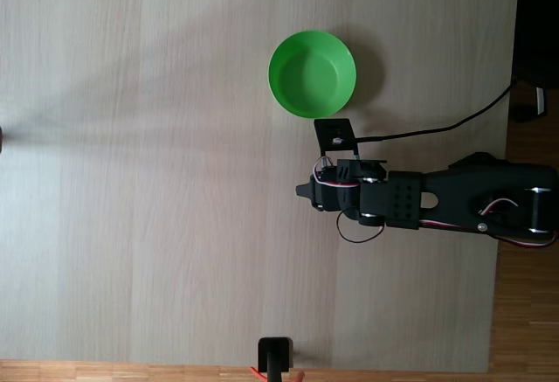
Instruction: Grasp a green pompom and put it in the green bowl.
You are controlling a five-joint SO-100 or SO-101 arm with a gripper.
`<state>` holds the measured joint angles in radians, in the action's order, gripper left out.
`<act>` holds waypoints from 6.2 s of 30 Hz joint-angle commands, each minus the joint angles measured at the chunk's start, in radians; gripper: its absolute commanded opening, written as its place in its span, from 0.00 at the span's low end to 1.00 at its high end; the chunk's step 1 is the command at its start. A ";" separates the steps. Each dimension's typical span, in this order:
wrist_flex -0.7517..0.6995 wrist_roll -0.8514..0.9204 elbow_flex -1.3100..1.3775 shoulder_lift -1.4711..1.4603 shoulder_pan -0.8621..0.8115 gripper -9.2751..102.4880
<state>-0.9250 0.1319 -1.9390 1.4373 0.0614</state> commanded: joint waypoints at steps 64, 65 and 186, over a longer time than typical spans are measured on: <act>0.003 0.275 0.184 0.259 -0.621 0.08; 0.003 0.281 0.183 0.249 -0.630 0.09; -0.189 -0.008 -1.103 1.914 0.069 0.08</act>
<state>-1.1259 0.1197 -3.0480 3.2950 0.1365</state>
